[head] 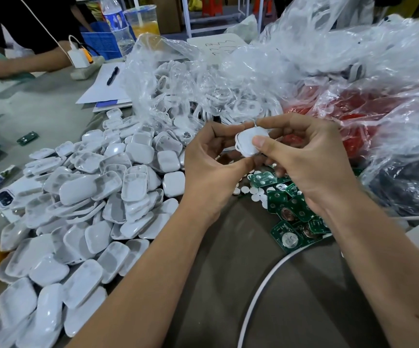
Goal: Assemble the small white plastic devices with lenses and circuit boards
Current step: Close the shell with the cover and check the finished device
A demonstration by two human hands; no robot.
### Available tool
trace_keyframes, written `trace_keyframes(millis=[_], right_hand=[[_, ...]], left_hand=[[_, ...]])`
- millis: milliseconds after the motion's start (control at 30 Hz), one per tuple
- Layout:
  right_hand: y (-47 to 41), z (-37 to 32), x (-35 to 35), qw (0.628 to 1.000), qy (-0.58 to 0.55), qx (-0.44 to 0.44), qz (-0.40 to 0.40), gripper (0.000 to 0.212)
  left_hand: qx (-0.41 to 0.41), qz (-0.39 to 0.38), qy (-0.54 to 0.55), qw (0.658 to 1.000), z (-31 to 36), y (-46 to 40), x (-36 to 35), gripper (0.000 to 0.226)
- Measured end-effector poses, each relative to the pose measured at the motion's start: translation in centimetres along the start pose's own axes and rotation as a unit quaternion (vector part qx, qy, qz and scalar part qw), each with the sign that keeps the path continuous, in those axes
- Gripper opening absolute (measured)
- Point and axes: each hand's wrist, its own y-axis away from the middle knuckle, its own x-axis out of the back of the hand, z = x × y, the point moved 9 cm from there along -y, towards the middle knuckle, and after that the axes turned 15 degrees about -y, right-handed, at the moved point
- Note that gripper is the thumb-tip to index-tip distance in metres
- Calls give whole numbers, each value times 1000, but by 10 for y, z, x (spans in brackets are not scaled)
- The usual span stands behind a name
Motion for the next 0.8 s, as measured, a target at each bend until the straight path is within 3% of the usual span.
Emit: trace_keyframes(millis=[200, 467, 800], right_hand=[[-2, 10, 1, 997, -51, -52, -5, 22], [-3, 11, 9, 998, -37, -46, 37, 25], [-1, 12, 9, 996, -47, -59, 43, 26]], left_hand=[[10, -20, 25, 999, -1, 0, -3, 42], [109, -4, 92, 990, -24, 7, -13, 41], [109, -1, 64, 992, -22, 4, -7, 40]])
